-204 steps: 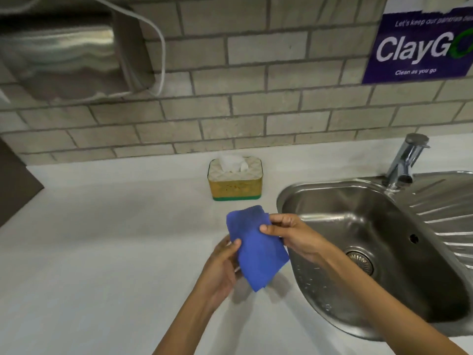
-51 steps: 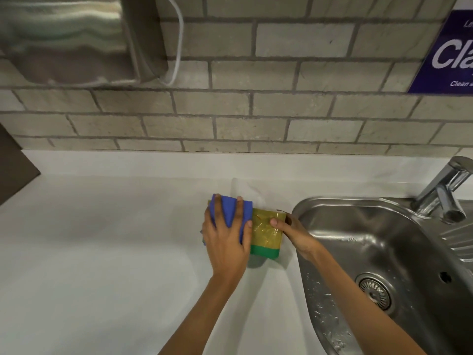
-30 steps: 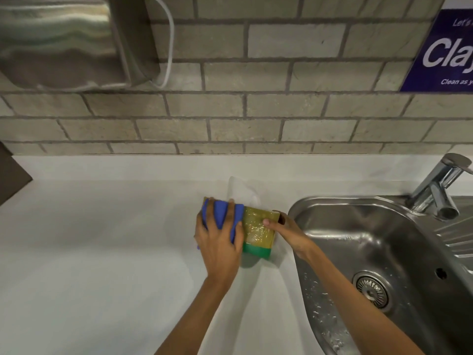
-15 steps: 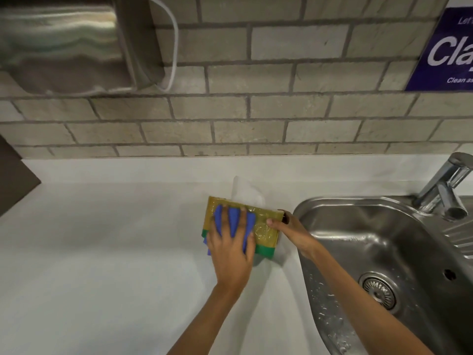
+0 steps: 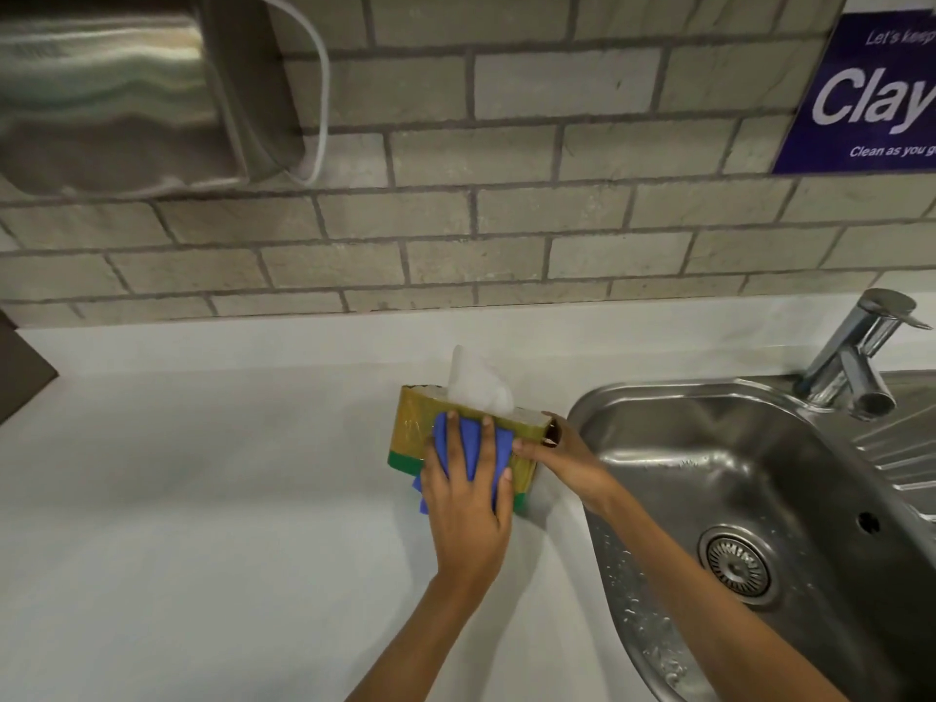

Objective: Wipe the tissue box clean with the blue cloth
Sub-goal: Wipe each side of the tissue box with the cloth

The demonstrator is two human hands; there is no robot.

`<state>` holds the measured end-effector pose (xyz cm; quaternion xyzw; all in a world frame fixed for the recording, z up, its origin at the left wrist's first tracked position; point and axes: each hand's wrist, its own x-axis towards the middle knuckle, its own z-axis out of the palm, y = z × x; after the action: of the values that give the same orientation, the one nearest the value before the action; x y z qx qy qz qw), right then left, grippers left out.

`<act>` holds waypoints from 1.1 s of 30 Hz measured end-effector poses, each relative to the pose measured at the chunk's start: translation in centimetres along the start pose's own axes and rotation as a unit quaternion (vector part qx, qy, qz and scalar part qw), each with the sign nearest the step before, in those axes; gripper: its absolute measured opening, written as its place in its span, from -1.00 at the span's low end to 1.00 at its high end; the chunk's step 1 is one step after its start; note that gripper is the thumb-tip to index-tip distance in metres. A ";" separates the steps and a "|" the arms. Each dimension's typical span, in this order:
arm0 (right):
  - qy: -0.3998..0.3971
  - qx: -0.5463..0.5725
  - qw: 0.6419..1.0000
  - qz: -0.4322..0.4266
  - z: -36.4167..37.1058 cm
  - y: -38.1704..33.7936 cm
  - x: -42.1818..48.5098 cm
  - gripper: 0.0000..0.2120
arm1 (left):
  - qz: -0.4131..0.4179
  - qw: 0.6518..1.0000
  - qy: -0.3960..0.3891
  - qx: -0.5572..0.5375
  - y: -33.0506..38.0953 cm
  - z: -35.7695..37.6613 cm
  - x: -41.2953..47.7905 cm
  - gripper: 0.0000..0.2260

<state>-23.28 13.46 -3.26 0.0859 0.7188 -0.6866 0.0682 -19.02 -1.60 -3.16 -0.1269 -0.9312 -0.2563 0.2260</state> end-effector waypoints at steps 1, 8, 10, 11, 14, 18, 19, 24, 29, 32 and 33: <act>0.001 0.001 1.000 -0.003 0.0 0.0 -0.3 -0.21 | 0.003 1.000 0.002 0.003 -0.2 0.1 -0.2 -0.50; 0.010 -0.032 0.998 -0.047 1.2 -0.1 -1.6 -0.13 | -0.207 0.950 0.058 -0.227 -0.4 0.5 -1.2 -0.54; 0.009 -0.033 0.997 -0.069 1.7 0.3 -2.1 -0.18 | -0.265 0.917 0.069 -0.290 -0.8 0.6 -1.2 -0.60; 0.013 -0.031 0.996 -0.081 2.0 0.4 -2.4 -0.20 | -0.306 0.892 0.069 -0.326 -0.9 0.4 -1.2 -0.62; 0.038 -0.038 0.992 -0.114 2.7 0.9 -3.0 -0.26 | -0.419 0.814 0.052 -0.398 -0.9 -0.3 -0.9 -0.65; 0.068 -0.045 0.986 -0.144 3.1 1.8 -3.7 -0.40 | -0.449 0.768 0.019 -0.456 -1.8 -0.9 -0.7 -0.75; 0.069 -0.043 0.986 -0.146 3.2 2.0 -3.9 -0.42 | -0.440 0.775 0.005 -0.453 -1.9 -1.1 -0.7 -0.79; 0.063 -0.010 0.989 -0.131 3.6 2.7 -5.1 -0.55 | -0.419 0.803 -0.044 -0.422 -2.5 -1.8 -1.1 -0.60; 0.044 0.030 0.992 -0.118 4.5 2.9 -7.2 -0.61 | -0.421 0.828 -0.034 -0.369 -4.2 -2.4 0.1 -0.64; 0.021 0.019 0.992 -0.121 5.5 3.4 -8.6 -0.57 | -0.406 0.856 -0.032 -0.318 -5.3 -2.7 1.1 -0.71; 0.016 0.008 0.992 -0.122 5.8 3.5 -9.0 -0.56 | -0.398 0.865 -0.035 -0.303 -5.6 -2.9 1.5 -0.72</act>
<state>-13.87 7.56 -4.98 0.0090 0.7197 -0.6937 -0.0287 -21.28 -7.61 -2.57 0.1830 -0.7864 -0.5895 0.0228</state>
